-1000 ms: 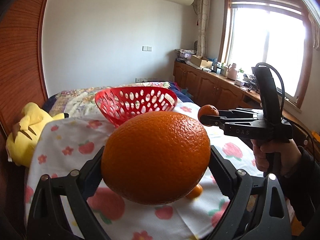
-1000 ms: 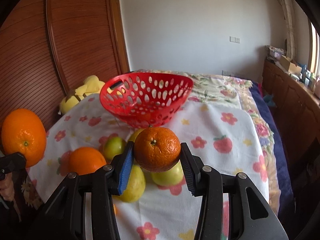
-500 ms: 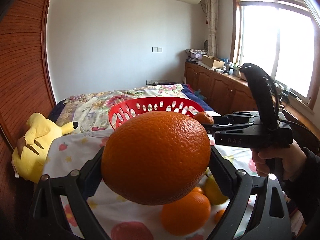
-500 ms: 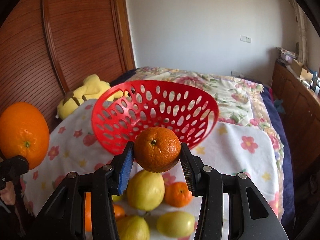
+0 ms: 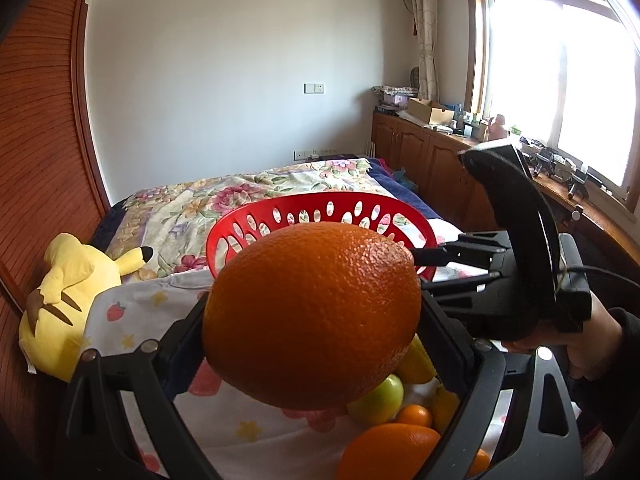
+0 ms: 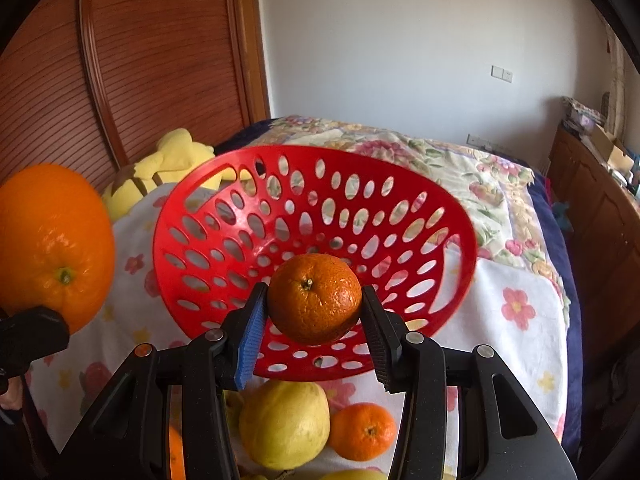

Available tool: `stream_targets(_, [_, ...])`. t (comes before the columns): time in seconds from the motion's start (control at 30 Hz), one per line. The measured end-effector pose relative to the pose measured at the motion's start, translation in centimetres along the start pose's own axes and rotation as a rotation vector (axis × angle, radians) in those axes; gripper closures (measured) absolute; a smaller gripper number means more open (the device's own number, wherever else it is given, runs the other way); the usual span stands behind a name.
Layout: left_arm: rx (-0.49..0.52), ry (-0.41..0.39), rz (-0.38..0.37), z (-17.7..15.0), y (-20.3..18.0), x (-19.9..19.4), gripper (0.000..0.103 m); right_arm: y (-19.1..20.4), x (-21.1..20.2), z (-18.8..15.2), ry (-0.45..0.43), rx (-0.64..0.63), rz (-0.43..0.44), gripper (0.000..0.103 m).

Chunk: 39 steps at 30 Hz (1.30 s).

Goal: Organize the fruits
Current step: 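Carry both fruits over the red basket and open right tool to drop tangerine, then lower the large orange into the red basket and open left tool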

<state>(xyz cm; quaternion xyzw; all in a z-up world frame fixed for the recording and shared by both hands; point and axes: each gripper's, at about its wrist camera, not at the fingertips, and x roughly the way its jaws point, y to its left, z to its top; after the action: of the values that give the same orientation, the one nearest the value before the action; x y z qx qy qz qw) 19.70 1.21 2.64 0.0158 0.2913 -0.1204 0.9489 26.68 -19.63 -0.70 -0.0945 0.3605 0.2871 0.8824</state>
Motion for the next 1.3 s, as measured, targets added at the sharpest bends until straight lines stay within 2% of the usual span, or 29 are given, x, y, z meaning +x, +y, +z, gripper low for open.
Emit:
stream_targets(0.13, [0.001,0.013,0.004,0.4,0.1,1.1,0.009,-0.2,0.1,-0.1,-0.018,0.011,0.022,0.055])
stream_targets(0.17, [0.002,0.016,0.010,0.5,0.2,1.4,0.009,-0.3,-0.1,0.0,-0.025,0.022,0.034,0.051])
stream_targets(0.27, [0.000,0.019,0.015,0.8,0.4,1.8,0.009,-0.2,-1.0,0.2,-0.065,0.022,0.050,0.051])
stream_targets(0.57, [0.025,0.048,0.020,2.0,0.4,3.9,0.009,-2.5,-3.9,0.2,-0.139,0.066,0.048,0.047])
stream_targets(0.77, [0.059,0.096,0.023,2.5,-0.6,6.1,0.009,-3.3,-4.6,0.1,-0.158,0.067,0.031,0.046])
stream_targets(1.0, [0.114,0.172,0.047,3.0,-2.1,8.3,0.009,-3.4,-5.0,0.0,-0.162,0.054,0.042,0.044])
stream_targets(1.3, [0.135,0.266,0.061,2.6,-3.2,10.4,0.008,-3.7,-5.8,-0.5,-0.172,0.071,0.078,0.040])
